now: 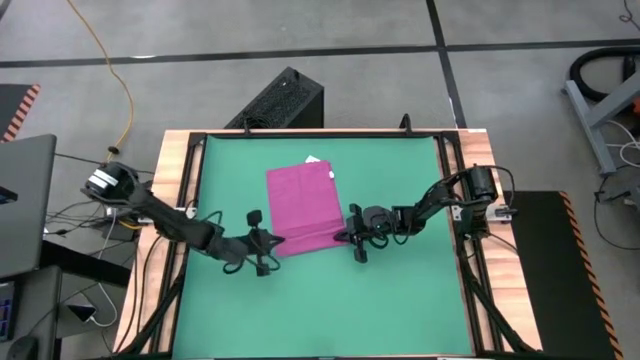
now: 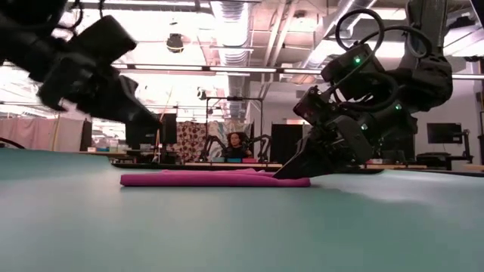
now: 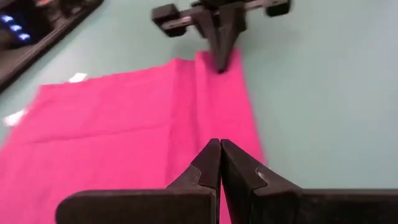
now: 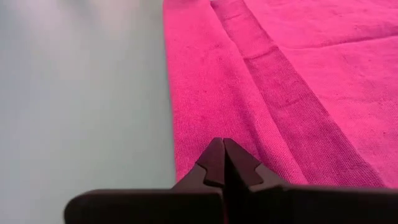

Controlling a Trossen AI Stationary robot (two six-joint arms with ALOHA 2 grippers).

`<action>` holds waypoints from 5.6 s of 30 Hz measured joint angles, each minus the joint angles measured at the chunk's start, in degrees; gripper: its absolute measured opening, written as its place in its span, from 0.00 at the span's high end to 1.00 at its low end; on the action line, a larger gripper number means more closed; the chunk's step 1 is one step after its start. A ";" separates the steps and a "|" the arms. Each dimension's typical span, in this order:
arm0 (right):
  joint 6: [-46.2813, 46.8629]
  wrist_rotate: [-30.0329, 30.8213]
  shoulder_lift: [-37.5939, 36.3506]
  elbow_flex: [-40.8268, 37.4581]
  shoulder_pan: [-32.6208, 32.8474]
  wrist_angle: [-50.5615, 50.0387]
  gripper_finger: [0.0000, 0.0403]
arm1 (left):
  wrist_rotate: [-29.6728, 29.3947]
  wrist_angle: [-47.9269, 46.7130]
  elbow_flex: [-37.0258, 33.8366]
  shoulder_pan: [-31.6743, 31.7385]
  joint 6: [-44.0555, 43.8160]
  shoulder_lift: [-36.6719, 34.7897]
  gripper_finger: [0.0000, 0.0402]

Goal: Roll towel into tight, uniform cylinder
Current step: Roll the pink towel

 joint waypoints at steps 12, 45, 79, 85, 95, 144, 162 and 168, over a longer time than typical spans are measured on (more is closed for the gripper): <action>0.98 -0.02 0.09 -0.07 0.02 1.13 0.96 | 1.94 23.00 -1.41 0.03 0.19 19.36 1.00; -16.43 -0.23 -18.04 -0.20 5.27 -11.66 0.68 | 1.44 15.52 0.21 0.05 -8.80 27.02 1.00; -15.51 8.60 3.94 0.15 0.28 0.10 0.77 | 3.06 14.23 0.12 0.05 -9.34 26.78 1.00; -8.13 10.57 3.80 0.15 0.53 0.01 0.95 | 7.18 13.46 0.17 0.07 -9.29 24.39 1.00; -0.44 9.29 -0.68 -0.14 5.44 -4.57 0.95 | 7.98 4.62 -0.12 -0.09 -3.38 12.49 1.00; 13.35 -5.25 -19.17 8.39 -3.72 -37.12 0.95 | 27.51 14.30 3.64 17.25 16.93 22.19 1.00; 11.14 -7.41 -19.19 8.39 -9.60 -33.31 0.95 | 31.55 10.80 3.62 17.29 15.71 22.19 1.00; 10.05 -8.04 -19.19 8.76 -10.22 -32.07 0.95 | 31.54 10.78 3.60 17.29 16.60 22.17 1.00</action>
